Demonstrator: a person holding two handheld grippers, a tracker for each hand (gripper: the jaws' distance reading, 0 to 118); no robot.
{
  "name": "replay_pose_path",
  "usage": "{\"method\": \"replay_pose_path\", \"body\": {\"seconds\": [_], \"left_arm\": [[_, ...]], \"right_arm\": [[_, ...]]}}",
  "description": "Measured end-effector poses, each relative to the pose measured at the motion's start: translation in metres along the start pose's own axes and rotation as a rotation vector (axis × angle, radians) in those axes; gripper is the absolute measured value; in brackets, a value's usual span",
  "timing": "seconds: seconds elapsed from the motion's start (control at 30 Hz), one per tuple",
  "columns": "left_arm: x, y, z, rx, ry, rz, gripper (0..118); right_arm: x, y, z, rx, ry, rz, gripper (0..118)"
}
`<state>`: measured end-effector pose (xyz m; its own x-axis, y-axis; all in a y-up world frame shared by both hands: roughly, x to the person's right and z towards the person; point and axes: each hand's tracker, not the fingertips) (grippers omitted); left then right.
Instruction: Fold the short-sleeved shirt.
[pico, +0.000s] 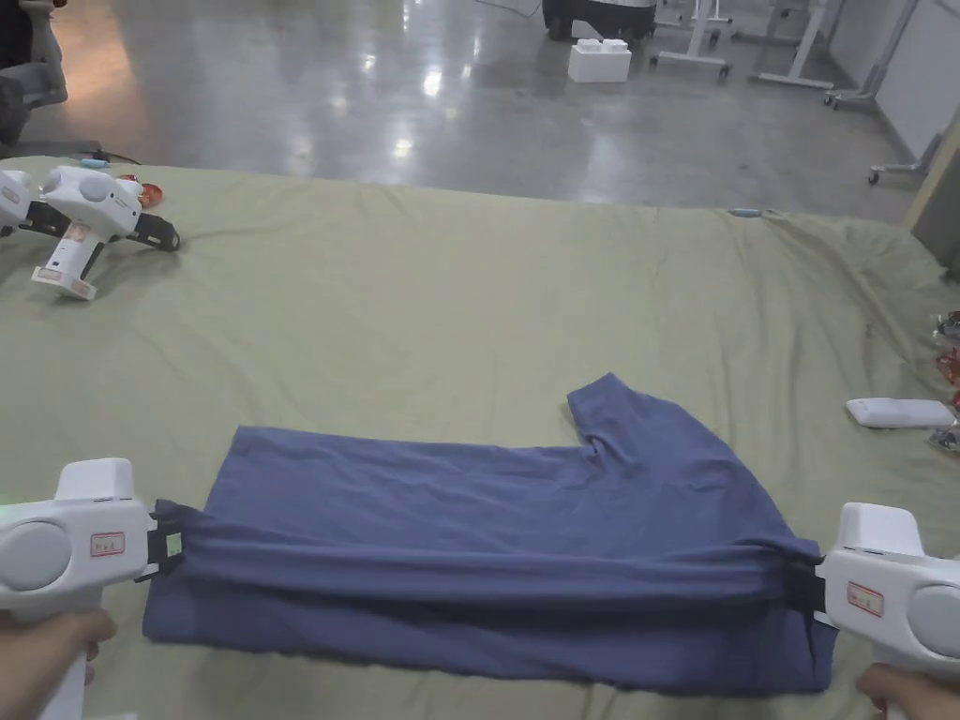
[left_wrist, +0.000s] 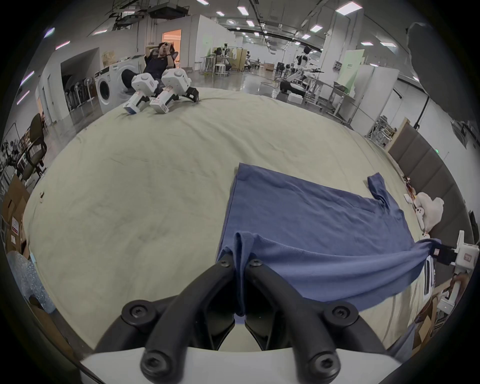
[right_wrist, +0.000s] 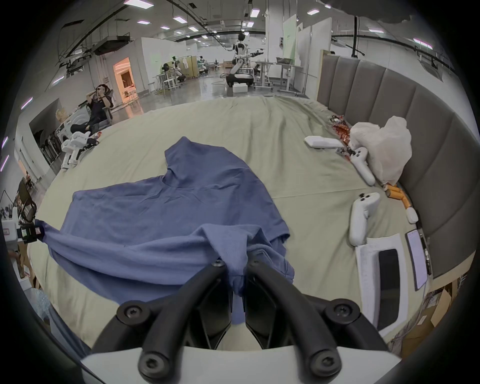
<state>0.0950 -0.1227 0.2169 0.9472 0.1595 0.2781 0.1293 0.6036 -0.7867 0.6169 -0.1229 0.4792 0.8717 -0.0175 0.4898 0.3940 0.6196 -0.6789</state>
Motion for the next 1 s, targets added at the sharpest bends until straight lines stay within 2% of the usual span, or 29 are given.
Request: {"method": "replay_pose_path", "body": {"seconds": [0.27, 0.37, 0.4, 0.43, 0.5, 0.53, 0.57, 0.6, 0.77, 0.8, 0.87, 0.93, 1.0], "left_arm": [[0.008, 0.0, -0.045, -0.044, 0.026, 0.003, 1], [0.012, -0.003, -0.053, -0.038, 0.033, -0.012, 3], [0.013, -0.003, -0.055, -0.038, 0.034, -0.015, 8], [0.015, -0.003, -0.052, -0.035, 0.039, -0.017, 16], [0.017, -0.003, -0.045, -0.004, 0.055, -0.023, 43], [0.017, -0.003, -0.04, 0.013, 0.043, -0.022, 54], [0.019, -0.001, -0.032, 0.046, 0.03, -0.022, 64], [0.022, -0.001, -0.025, 0.078, 0.017, -0.029, 67], [0.048, -0.005, 0.018, 0.241, -0.025, -0.131, 65], [0.055, -0.008, 0.027, 0.281, -0.029, -0.151, 62], [0.064, -0.014, 0.043, 0.369, -0.032, -0.18, 49], [0.077, -0.024, 0.061, 0.451, -0.02, -0.192, 36], [0.088, -0.035, 0.076, 0.521, -0.004, -0.203, 20]], "right_arm": [[0.001, 0.009, -0.058, -0.053, -0.01, -0.007, 5], [-0.001, 0.005, -0.068, -0.071, -0.031, 0.014, 9], [-0.004, 0.003, -0.067, -0.069, -0.041, 0.022, 15], [-0.005, 0.002, -0.064, -0.063, -0.056, 0.028, 26], [-0.007, 0.0, -0.055, -0.033, -0.075, 0.034, 63], [-0.008, -0.001, -0.049, -0.008, -0.066, 0.03, 75], [-0.009, -0.002, -0.041, 0.038, -0.058, 0.023, 79], [-0.011, -0.002, -0.034, 0.079, -0.05, 0.023, 79], [-0.036, -0.005, 0.012, 0.307, -0.033, 0.029, 79], [-0.044, -0.006, 0.02, 0.355, -0.033, 0.024, 79], [-0.057, -0.011, 0.037, 0.447, -0.029, 0.019, 75], [-0.072, -0.017, 0.054, 0.54, -0.028, 0.014, 66], [-0.084, -0.024, 0.069, 0.62, -0.034, 0.017, 38]]}}
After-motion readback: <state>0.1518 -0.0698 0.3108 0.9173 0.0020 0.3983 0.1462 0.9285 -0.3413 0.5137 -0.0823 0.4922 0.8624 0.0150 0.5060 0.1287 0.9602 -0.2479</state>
